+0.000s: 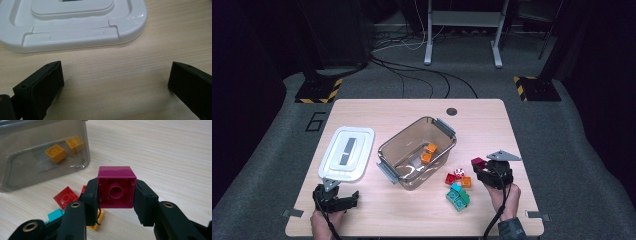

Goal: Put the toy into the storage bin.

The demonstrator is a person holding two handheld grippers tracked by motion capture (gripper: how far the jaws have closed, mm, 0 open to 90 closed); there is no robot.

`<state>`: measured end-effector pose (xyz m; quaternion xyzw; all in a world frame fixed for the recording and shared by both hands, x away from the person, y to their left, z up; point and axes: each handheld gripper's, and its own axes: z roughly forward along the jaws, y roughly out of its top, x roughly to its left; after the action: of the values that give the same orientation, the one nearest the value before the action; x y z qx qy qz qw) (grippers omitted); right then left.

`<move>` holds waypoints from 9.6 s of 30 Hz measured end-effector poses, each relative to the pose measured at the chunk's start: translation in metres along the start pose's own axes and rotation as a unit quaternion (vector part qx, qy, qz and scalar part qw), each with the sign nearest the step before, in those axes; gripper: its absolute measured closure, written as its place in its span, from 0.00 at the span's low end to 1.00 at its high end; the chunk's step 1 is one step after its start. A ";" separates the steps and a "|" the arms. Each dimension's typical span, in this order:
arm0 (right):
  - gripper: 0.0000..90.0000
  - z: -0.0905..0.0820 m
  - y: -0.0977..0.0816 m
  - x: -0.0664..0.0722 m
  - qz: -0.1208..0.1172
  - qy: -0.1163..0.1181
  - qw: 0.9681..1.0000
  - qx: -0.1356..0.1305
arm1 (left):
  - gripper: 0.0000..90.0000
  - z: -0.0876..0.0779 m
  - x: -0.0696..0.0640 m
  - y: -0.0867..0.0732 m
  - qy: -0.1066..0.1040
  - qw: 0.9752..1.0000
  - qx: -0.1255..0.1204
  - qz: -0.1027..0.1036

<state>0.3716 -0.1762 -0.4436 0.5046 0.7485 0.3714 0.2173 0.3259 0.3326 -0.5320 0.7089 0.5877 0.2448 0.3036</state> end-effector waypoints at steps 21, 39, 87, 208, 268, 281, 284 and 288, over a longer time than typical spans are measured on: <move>0.65 -0.006 0.035 0.015 -0.045 0.008 0.999 -0.019 | 0.00 0.000 0.000 0.000 0.001 1.000 0.000 0.000; 0.65 -0.013 0.064 0.026 -0.068 0.017 0.997 -0.043 | 0.00 0.000 0.000 0.000 0.001 1.000 0.000 0.000; 0.65 0.037 0.123 0.071 -0.129 0.071 0.988 -0.041 | 0.00 0.000 0.000 0.000 0.001 1.000 0.000 0.000; 0.63 0.049 -0.044 0.001 0.003 0.023 0.996 0.087 | 0.00 0.000 0.000 0.000 0.002 1.000 0.000 0.000; 0.65 -0.005 0.043 0.016 -0.047 0.054 0.997 -0.015 | 0.00 0.000 0.000 0.000 0.002 1.000 0.000 -0.001; 0.65 -0.012 0.067 0.021 -0.063 0.050 0.996 -0.038 | 0.00 0.000 0.000 0.000 0.002 1.000 0.000 -0.001; 0.65 -0.014 0.072 0.022 -0.067 0.050 0.996 -0.043 | 0.00 0.000 0.000 0.000 0.002 1.000 0.000 -0.001; 0.65 -0.014 0.080 0.024 -0.075 0.050 0.995 -0.048 | 0.00 0.000 0.000 0.000 0.002 1.000 0.000 -0.001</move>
<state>0.3994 -0.1415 -0.3712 0.4173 0.7753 0.4143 0.2306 0.3256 0.3323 -0.5319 0.7077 0.5893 0.2459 0.3024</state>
